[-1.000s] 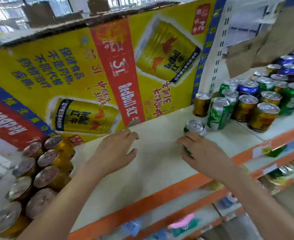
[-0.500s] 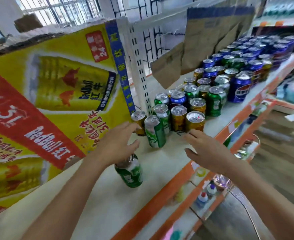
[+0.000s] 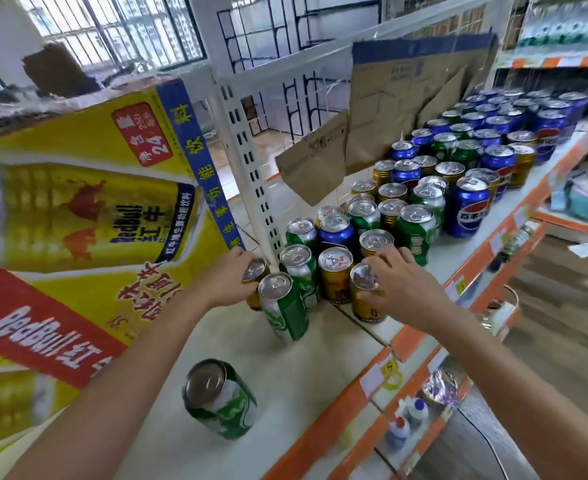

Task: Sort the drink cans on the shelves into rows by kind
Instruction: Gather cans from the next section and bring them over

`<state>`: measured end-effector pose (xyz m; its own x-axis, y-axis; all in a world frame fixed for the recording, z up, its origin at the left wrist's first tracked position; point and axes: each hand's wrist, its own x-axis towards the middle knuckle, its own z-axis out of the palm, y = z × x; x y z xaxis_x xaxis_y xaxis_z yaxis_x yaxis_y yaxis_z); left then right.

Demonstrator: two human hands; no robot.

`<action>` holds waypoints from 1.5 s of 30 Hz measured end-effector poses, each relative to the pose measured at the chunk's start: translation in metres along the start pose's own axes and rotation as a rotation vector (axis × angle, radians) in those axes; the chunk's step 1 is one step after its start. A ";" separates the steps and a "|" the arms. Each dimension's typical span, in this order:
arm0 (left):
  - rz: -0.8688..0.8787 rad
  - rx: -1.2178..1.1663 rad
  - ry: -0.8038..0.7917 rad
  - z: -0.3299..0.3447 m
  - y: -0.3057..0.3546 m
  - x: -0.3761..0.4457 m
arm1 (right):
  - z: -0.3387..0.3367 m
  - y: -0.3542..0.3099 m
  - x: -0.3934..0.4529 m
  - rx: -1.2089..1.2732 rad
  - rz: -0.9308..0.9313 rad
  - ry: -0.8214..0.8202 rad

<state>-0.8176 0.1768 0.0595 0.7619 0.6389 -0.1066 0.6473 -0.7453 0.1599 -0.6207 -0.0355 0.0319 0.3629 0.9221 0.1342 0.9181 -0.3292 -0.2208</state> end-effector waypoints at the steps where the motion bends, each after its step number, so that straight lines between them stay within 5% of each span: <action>1: -0.001 -0.008 -0.014 0.003 -0.002 0.007 | 0.001 0.000 0.003 -0.006 0.034 -0.029; 5: -0.015 -0.079 -0.026 0.017 -0.008 0.022 | 0.009 -0.003 0.007 0.063 0.131 -0.102; 13: -0.036 -0.161 0.132 0.008 -0.020 0.000 | -0.008 -0.022 -0.007 0.089 0.125 0.024; 22: -0.189 -0.345 0.355 -0.030 -0.041 -0.115 | -0.062 -0.128 -0.019 0.168 -0.212 0.125; 28: -0.375 -0.221 0.415 -0.037 -0.084 -0.209 | -0.063 -0.210 -0.014 0.204 -0.441 0.188; 39: -0.727 -0.190 0.297 0.000 -0.179 -0.336 | 0.046 -0.364 -0.017 0.250 -0.699 -0.298; 45: -0.734 -0.219 0.310 0.007 -0.230 -0.343 | 0.086 -0.423 -0.006 0.201 -0.711 -0.377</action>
<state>-1.2271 0.1276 0.0521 0.0855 0.9963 0.0123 0.9344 -0.0844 0.3460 -1.0247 0.1155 0.0413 -0.4044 0.9144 -0.0183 0.8493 0.3681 -0.3785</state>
